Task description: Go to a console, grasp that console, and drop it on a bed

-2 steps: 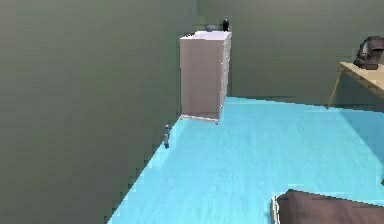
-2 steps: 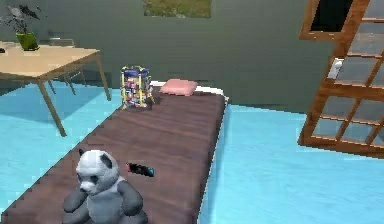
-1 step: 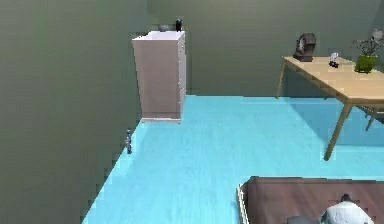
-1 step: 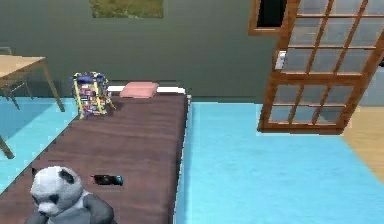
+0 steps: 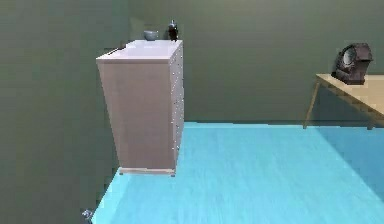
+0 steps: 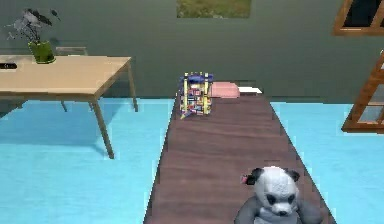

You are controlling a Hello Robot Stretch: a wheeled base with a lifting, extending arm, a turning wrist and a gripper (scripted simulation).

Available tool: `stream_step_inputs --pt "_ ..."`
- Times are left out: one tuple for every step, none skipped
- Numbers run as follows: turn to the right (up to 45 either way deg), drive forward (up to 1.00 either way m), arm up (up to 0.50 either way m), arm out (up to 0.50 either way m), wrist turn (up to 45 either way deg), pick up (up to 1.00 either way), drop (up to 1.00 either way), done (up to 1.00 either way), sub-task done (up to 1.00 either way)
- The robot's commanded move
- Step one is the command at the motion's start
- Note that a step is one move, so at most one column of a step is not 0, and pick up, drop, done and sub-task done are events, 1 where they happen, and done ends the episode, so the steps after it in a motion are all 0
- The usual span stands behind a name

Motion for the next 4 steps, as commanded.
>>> stream_step_inputs --pt "6.0 0.0 0.0 0.0 0.0 0.0 0.0 0.0 0.0" --pt "0.0 0.45 0.0 0.0 0.0 0.0 0.0 0.0 0.0" --pt "36.0 0.0 0.0 0.0 0.0 0.0 0.0 0.0 0.0" --pt "0.0 0.3 0.0 0.0 0.0 0.0 0.0 0.0 0.0"
